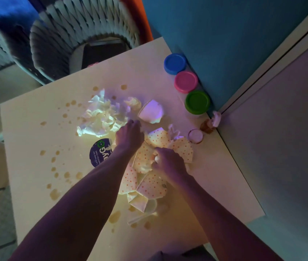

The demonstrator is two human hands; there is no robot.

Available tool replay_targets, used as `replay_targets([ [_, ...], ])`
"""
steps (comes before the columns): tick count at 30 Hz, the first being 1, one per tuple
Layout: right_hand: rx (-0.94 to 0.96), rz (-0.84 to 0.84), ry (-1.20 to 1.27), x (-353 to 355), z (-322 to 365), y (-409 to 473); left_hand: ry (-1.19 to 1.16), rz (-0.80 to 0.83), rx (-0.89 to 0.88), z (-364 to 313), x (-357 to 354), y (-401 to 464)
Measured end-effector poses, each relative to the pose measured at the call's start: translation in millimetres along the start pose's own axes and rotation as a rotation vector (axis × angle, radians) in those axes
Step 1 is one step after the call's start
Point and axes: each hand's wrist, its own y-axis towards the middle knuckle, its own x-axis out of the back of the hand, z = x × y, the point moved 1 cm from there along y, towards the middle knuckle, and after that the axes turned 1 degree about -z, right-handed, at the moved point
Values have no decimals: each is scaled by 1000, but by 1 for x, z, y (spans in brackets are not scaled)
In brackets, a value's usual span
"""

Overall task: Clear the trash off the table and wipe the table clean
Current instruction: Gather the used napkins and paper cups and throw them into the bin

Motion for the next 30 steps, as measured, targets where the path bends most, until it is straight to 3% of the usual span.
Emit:
replay_targets([
  [6, -92, -87, 358, 22, -7, 5, -136, -120, 60, -2, 18, -9],
  [9, -177, -162, 477, 33, -16, 16, -198, -146, 76, 1, 22, -18],
  [13, -153, -278, 571, 52, -27, 31, -304, -154, 155, 5, 27, -36],
  [19, -185, -165, 525, 72, -40, 53, -454, -168, 272, 21, 32, -71],
  [30, -209, -131, 32, 61, -42, 89, -454, -226, 445, 60, 30, -112],
])
